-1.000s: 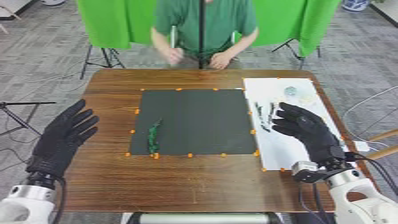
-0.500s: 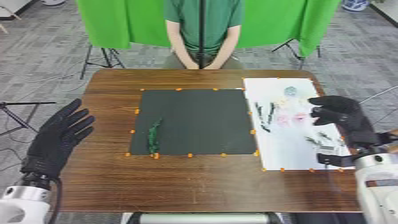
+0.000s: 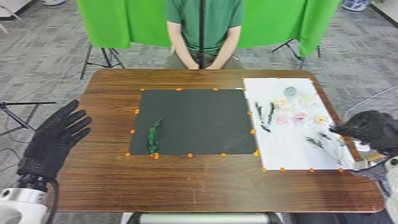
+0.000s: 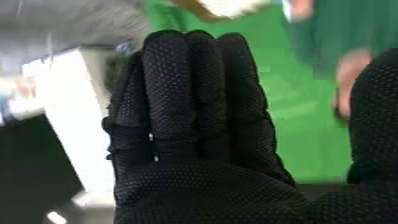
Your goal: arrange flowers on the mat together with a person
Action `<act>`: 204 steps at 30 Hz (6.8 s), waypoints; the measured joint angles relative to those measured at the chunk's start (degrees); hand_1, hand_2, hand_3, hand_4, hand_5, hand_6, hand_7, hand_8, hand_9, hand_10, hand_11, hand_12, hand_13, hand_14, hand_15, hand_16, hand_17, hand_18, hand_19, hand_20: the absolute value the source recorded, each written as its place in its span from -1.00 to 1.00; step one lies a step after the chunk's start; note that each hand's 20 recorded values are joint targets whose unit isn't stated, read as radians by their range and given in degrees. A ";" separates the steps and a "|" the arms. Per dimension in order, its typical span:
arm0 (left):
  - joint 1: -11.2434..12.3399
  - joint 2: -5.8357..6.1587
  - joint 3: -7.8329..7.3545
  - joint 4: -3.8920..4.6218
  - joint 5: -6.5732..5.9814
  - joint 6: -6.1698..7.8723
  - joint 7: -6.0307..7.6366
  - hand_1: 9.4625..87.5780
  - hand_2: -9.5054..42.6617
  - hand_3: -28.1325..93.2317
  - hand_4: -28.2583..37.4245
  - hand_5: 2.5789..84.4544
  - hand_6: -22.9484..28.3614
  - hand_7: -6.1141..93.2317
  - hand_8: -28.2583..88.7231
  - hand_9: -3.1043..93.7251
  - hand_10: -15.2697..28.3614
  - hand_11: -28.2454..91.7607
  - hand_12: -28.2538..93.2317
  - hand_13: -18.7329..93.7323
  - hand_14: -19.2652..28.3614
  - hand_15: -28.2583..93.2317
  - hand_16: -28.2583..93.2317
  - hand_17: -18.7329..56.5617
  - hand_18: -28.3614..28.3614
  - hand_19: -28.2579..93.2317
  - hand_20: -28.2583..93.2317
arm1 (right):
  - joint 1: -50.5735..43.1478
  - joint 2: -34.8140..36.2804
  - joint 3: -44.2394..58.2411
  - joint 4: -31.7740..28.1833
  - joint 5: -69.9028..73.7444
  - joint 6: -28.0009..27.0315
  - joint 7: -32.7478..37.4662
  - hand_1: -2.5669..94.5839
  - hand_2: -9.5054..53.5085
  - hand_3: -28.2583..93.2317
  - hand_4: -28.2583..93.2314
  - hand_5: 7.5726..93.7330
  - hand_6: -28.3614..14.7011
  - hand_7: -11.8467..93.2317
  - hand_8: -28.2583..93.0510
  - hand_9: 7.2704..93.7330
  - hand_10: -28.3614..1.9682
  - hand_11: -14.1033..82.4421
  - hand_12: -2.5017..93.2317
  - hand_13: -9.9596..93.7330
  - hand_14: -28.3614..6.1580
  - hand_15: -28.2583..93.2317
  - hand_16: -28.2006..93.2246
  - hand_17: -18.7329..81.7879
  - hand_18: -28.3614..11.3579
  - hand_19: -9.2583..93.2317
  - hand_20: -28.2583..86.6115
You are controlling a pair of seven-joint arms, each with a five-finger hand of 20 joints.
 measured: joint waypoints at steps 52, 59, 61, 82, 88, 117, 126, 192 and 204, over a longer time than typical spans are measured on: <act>-0.66 0.29 -0.15 0.06 0.70 -0.09 -0.73 -0.46 -0.88 0.57 -0.93 -0.31 0.02 -0.58 -0.66 -0.39 0.19 -0.25 -0.22 -0.28 0.37 -0.13 -0.47 -0.73 0.74 0.15 -0.37 | 8.73 4.96 -13.51 9.20 -11.02 -12.64 10.98 -0.01 -1.00 0.24 -1.00 0.60 0.35 -0.17 -0.74 0.66 0.14 0.25 -0.21 0.60 0.10 0.58 -0.02 0.16 -0.59 0.88 0.24; -0.91 0.33 -0.12 0.07 0.70 -0.09 -1.00 -0.46 -0.88 0.57 -0.93 -0.31 0.02 -0.58 -0.66 -0.39 0.19 -0.25 -0.22 -0.28 0.37 -0.13 -0.47 -0.73 0.74 0.15 -0.38 | 10.83 5.34 -15.44 9.76 -9.75 -12.52 10.77 0.01 -1.00 0.48 -1.00 0.67 0.35 -0.19 -0.42 0.75 0.25 0.26 -0.20 0.67 0.16 0.58 -0.01 0.22 -0.57 0.95 0.20; -0.95 0.33 -0.12 0.07 0.68 -0.09 -1.06 -0.46 -0.88 0.57 -0.93 -0.31 0.02 -0.58 -0.66 -0.39 0.19 -0.25 -0.22 -0.28 0.37 -0.13 -0.47 -0.73 0.74 0.15 -0.38 | 11.24 5.34 -15.65 10.03 -8.33 -12.00 10.76 0.01 -1.00 0.54 -1.00 0.68 0.34 -0.18 -0.40 0.76 0.26 0.26 -0.20 0.67 0.16 0.58 -0.01 0.22 -0.58 0.95 0.20; -0.97 0.39 -0.09 0.14 0.63 -0.08 -1.11 -0.46 -0.87 0.57 -0.94 -0.31 0.02 -0.58 -0.66 -0.39 0.20 -0.25 -0.22 -0.27 0.37 -0.13 -0.47 -0.73 0.75 0.15 -0.37 | 9.11 2.37 -15.01 8.56 -0.91 -6.14 9.49 -0.14 -0.98 0.81 -0.77 0.80 0.44 0.09 -0.24 0.96 0.42 0.62 -0.20 0.86 0.24 0.81 0.00 0.46 -0.65 1.00 0.66; -0.98 0.45 -0.09 0.14 0.62 -0.08 -1.11 -0.46 -0.87 0.57 -0.93 -0.31 0.02 -0.58 -0.66 -0.39 0.19 -0.25 -0.22 -0.27 0.37 -0.13 -0.47 -0.74 0.75 0.15 -0.37 | 9.29 1.60 -15.14 4.39 -1.18 -3.35 9.51 -0.17 -0.96 0.83 -0.72 0.81 0.44 0.12 -0.24 0.98 0.44 0.65 -0.20 0.88 0.25 0.82 0.00 0.49 -0.66 1.00 0.70; -0.19 0.17 0.86 -0.21 0.59 0.10 -2.81 -0.46 -0.86 0.57 -0.94 -0.31 0.02 -0.58 -0.65 -0.39 0.20 -0.25 -0.22 -0.27 0.37 -0.13 -0.47 -0.74 0.75 0.15 -0.37 | 52.04 -13.16 -62.27 17.76 -7.54 -12.83 -3.56 -0.17 -0.90 0.82 -0.70 0.81 0.44 0.13 -0.24 0.98 0.47 0.65 -0.19 0.90 0.29 0.83 0.00 0.53 -0.65 1.00 0.73; -0.07 0.16 0.94 -0.17 0.59 0.08 -2.88 -0.46 -0.87 0.57 -0.93 -0.31 0.02 -0.58 -0.65 -0.39 0.19 -0.25 -0.22 -0.27 0.37 -0.13 -0.47 -0.74 0.75 0.15 -0.37 | 53.17 -14.33 -71.03 22.76 -18.24 -10.31 0.82 -0.19 -0.88 0.82 -0.70 0.81 0.45 0.12 -0.25 0.98 0.50 0.65 -0.19 0.90 0.32 0.83 0.00 0.54 -0.64 1.00 0.74; -0.77 1.16 1.94 0.32 0.53 0.25 -3.55 -0.46 -0.85 0.57 -0.94 -0.31 0.02 -0.59 -0.66 -0.39 0.20 -0.25 -0.22 -0.27 0.37 -0.13 -0.47 -0.74 0.75 0.15 -0.37 | 52.21 -25.27 -62.91 17.92 -7.33 -26.41 12.09 -0.65 -0.14 0.57 -0.93 0.87 0.33 -0.02 -0.65 0.98 0.36 0.49 -0.23 0.88 0.20 0.75 0.00 0.51 -0.73 1.00 0.66; 0.92 0.34 0.13 -0.59 0.52 0.33 -2.67 -0.47 -0.86 0.58 -0.94 -0.31 0.02 -0.58 -0.66 -0.39 0.20 -0.25 -0.22 -0.27 0.37 -0.13 -0.47 -0.73 0.75 0.16 -0.37 | 40.57 -15.32 -38.50 5.72 23.08 -12.88 6.79 -0.46 -0.44 0.76 -0.88 0.09 0.07 -0.26 -0.68 0.08 -0.26 -0.07 -0.39 0.08 -0.21 0.29 -0.19 -0.20 -0.66 0.41 0.04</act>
